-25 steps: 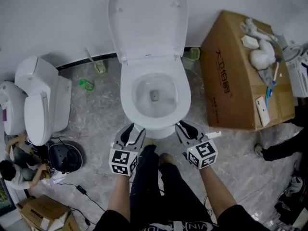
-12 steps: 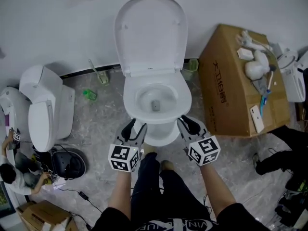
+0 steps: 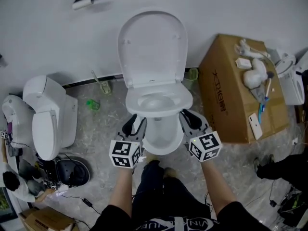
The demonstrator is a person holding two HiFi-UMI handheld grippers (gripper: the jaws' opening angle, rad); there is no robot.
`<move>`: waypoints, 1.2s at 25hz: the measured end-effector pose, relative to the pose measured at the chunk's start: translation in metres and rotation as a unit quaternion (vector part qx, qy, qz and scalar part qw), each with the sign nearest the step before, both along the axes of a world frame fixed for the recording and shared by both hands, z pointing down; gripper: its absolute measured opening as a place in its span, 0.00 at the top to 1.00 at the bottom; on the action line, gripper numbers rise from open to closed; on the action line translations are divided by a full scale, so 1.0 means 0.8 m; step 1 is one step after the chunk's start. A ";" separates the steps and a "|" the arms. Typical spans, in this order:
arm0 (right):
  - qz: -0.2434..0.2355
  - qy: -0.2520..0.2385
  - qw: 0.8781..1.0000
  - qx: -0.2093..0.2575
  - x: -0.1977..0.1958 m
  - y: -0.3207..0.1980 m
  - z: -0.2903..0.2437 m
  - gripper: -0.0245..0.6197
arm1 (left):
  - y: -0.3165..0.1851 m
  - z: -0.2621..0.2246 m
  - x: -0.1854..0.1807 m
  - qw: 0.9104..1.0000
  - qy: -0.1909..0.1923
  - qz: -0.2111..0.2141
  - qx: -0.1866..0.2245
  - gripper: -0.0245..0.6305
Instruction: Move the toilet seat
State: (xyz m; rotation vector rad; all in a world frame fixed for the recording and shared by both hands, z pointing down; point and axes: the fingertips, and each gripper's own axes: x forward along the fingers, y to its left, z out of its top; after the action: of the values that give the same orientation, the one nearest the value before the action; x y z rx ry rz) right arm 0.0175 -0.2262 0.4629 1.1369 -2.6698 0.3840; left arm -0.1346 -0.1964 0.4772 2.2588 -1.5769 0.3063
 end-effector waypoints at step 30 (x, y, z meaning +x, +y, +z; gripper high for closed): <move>0.045 -0.015 0.997 0.063 -0.049 -0.205 -0.094 0.93 | -0.198 -0.086 -0.061 0.997 0.016 -0.044 0.062 0.88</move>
State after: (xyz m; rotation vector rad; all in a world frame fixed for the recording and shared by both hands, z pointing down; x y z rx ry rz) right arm -0.0219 -0.3902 0.3880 1.3021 -2.7091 0.2521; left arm -0.1836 -0.3550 0.4084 2.2635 -1.7169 0.1510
